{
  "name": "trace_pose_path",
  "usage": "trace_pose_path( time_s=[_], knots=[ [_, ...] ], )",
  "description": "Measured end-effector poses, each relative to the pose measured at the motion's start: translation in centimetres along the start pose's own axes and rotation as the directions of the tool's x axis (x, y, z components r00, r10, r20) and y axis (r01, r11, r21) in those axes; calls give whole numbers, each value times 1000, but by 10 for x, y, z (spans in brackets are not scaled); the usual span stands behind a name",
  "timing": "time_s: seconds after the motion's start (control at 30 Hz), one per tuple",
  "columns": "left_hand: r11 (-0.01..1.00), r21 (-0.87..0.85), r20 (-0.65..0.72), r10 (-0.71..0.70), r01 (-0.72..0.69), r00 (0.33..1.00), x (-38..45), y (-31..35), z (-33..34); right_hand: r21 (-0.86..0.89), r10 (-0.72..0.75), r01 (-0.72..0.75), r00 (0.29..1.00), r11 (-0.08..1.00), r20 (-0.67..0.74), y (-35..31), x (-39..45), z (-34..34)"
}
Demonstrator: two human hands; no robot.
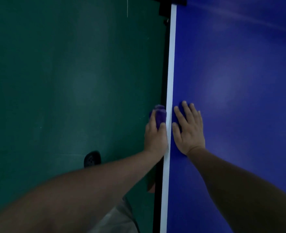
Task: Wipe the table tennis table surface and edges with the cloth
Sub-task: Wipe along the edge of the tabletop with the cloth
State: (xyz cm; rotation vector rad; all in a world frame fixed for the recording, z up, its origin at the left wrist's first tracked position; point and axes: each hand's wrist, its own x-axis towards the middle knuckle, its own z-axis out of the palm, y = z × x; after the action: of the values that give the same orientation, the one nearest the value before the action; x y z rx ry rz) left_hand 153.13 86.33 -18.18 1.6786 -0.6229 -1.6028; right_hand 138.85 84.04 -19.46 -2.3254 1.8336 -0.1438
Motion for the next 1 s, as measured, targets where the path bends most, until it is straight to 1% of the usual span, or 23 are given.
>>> trace_pose_path(
  time_s=[0.1,0.17,0.23,0.37,0.47,0.57,0.73,0.83,0.93,1.0],
  knots=[
    [999,39,0,34,-34,999,32,30,4,-11,1,-1,1000,1000,10,-1,-2,1],
    [996,64,7,60,-61,998,29,28,3,-15,2,-1,1000,1000,19,-1,-2,0],
    [994,80,16,72,-73,997,12,12,-1,-11,5,-4,1000,1000,26,-1,-2,-1],
    [995,101,65,10,-16,998,-37,-32,-12,-3,3,-3,999,1000,37,-3,-2,-2],
    [994,97,74,-59,52,995,-46,-37,-13,-9,10,-10,999,1000,46,-3,-2,-2],
    [994,59,34,-95,93,995,-12,-13,-6,-12,9,-9,999,1000,41,-3,-1,-1],
    [994,104,3,-15,15,1000,68,51,7,-15,13,-12,999,1000,53,-5,1,-7],
    [989,142,47,36,-43,998,79,62,3,0,31,-31,998,1000,60,-8,2,-9],
    [974,192,175,83,-117,981,63,48,-13,21,36,-37,998,999,58,-9,6,-11],
    [974,194,216,74,-117,974,58,40,-20,53,27,-29,999,998,37,-3,28,-13]
  ],
)
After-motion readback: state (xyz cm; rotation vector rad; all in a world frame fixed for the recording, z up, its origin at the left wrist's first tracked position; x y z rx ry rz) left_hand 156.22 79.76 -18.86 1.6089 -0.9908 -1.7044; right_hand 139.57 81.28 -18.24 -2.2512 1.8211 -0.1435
